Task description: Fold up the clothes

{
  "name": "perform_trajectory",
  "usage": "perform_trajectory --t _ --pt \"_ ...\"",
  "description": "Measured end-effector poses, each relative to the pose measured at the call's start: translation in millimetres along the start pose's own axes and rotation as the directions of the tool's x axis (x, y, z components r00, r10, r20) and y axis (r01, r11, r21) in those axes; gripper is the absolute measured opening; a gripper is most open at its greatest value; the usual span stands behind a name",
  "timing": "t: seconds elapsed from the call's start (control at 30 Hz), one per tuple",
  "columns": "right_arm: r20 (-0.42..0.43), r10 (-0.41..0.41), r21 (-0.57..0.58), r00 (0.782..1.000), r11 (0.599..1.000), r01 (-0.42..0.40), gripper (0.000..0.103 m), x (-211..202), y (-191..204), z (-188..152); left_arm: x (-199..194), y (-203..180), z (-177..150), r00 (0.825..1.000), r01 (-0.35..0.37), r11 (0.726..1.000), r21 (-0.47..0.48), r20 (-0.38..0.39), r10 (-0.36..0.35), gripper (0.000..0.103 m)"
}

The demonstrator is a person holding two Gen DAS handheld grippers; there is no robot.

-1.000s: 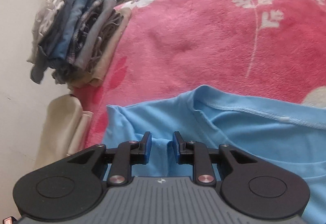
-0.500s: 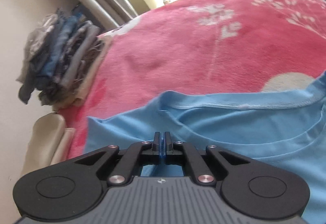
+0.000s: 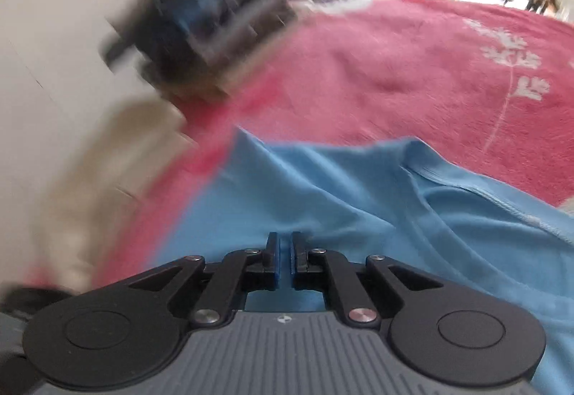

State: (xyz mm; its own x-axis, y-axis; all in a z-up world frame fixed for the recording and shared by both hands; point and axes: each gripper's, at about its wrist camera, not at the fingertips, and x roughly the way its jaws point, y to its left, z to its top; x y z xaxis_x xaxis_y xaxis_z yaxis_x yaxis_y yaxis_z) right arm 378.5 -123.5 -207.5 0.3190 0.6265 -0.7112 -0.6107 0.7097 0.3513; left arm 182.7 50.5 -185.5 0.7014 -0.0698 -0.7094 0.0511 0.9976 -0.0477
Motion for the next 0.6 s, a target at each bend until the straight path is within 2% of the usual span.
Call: perform_trajectory --t 0.07,0.1,0.13,0.23,0.33,0.4,0.47,0.5,0.53,0.6 --pt "0.058 -0.007 0.047 0.998 0.999 0.005 0.000 -7 -5 6 -3 1 0 1.000 0.005 1.000 -0.002 0.002 -0.005 0.018" --pt "0.087 -0.012 0.071 0.996 0.997 0.006 0.008 -11 -7 9 -5 2 0 1.000 0.007 1.000 -0.002 0.001 -0.007 0.018" --pt "0.098 0.000 0.066 0.995 0.998 -0.007 0.007 -16 -5 11 -8 2 1 1.000 0.005 1.000 0.004 0.001 -0.005 0.018" --pt "0.060 0.099 -0.059 0.993 0.994 -0.095 0.008 -34 16 9 -21 4 6 1.000 0.000 1.000 0.009 0.016 0.000 0.018" --pt "-0.033 0.160 -0.242 0.987 0.957 -0.163 0.008 -43 45 -9 -30 5 12 1.000 0.007 1.000 0.004 0.031 -0.007 0.018" --pt "-0.092 0.162 -0.344 0.982 0.921 -0.185 0.008 -38 62 -28 -23 3 15 1.000 0.001 1.000 0.022 0.006 -0.001 0.018" --pt "-0.138 0.132 -0.413 0.982 0.893 -0.178 0.013 -27 72 -46 -9 -1 13 0.997 -0.040 0.998 0.057 -0.059 0.044 0.019" --pt "-0.128 0.107 -0.452 0.986 0.879 -0.154 0.013 -24 76 -53 -1 -4 12 0.993 -0.062 0.995 0.077 -0.093 0.069 0.019" --pt "-0.117 0.093 -0.468 0.989 0.873 -0.137 0.014 -24 80 -56 0 -4 11 0.993 -0.069 0.994 0.081 -0.091 0.076 0.020" --pt "-0.095 0.114 -0.440 0.989 0.887 -0.144 0.017 -34 87 -54 -4 -2 11 0.994 -0.069 0.995 0.070 -0.082 0.075 0.020"
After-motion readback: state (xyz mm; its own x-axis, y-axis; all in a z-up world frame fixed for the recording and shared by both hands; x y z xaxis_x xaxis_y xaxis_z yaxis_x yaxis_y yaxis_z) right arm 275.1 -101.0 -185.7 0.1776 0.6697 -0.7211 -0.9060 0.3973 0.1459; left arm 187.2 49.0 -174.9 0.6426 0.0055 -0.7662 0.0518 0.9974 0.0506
